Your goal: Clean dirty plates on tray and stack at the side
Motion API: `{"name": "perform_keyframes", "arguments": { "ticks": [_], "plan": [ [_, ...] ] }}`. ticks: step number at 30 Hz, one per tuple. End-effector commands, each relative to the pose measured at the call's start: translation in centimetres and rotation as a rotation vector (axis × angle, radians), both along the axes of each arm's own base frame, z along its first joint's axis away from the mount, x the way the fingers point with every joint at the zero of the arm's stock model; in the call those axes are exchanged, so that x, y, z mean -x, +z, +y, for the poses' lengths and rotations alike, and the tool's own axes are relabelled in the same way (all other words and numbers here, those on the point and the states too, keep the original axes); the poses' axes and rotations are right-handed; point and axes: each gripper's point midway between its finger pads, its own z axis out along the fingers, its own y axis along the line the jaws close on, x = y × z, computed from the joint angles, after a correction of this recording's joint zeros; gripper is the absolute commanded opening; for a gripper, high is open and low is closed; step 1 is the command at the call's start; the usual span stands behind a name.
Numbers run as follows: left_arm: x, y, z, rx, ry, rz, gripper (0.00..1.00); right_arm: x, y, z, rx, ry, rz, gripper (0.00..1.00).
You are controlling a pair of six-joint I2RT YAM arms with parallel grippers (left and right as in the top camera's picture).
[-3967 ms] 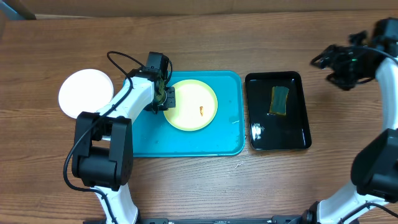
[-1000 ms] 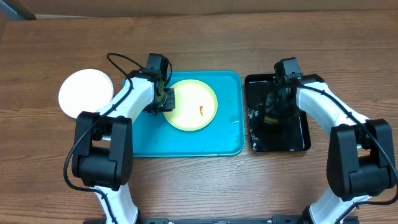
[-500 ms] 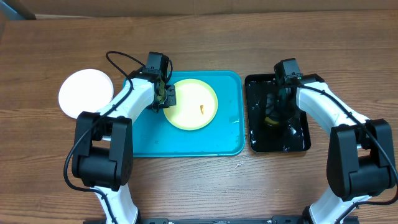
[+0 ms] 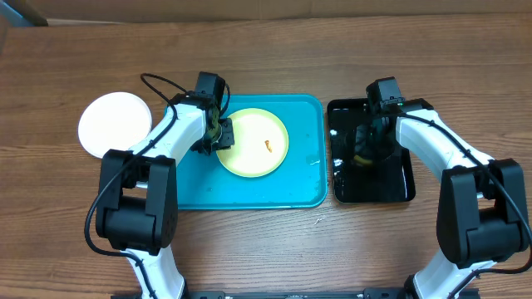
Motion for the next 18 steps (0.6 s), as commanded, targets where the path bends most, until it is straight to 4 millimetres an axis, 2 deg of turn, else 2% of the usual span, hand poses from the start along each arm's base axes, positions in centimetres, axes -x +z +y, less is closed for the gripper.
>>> {"name": "perform_keyframes", "arguments": {
  "ticks": [1, 4, 7, 8, 10, 11, 18],
  "plan": [
    [0.7, -1.3, 0.5, -0.019, 0.014, 0.032, 0.2, -1.2, 0.9, 0.3, -0.01, 0.013, -0.04, 0.29],
    [1.0, -1.3, 0.5, -0.021, 0.012, 0.043, 0.06, -0.9, 0.7, 0.2, -0.01, 0.01, -0.031, 0.37],
    [1.0, -1.3, 0.5, -0.021, 0.012, 0.043, 0.04, -0.3, 0.1, 0.2, -0.007, 0.01, -0.014, 0.36],
    [1.0, -1.3, 0.5, -0.021, 0.012, 0.043, 0.04, 0.0, -0.1, 0.1, -0.006, 0.01, -0.006, 0.32],
    [1.0, -1.3, 0.5, -0.021, 0.012, 0.043, 0.05, 0.2, -0.2, 0.1, -0.005, 0.009, 0.001, 0.1],
    [1.0, -1.3, 0.5, -0.021, 0.012, 0.042, 0.05, 0.2, -0.2, 0.1, -0.005, 0.01, 0.0, 0.04],
    [0.9, -1.3, 0.4, -0.02, 0.012, 0.041, 0.08, -0.3, 0.2, 0.5, -0.026, 0.017, -0.012, 0.05]
  ]
}}
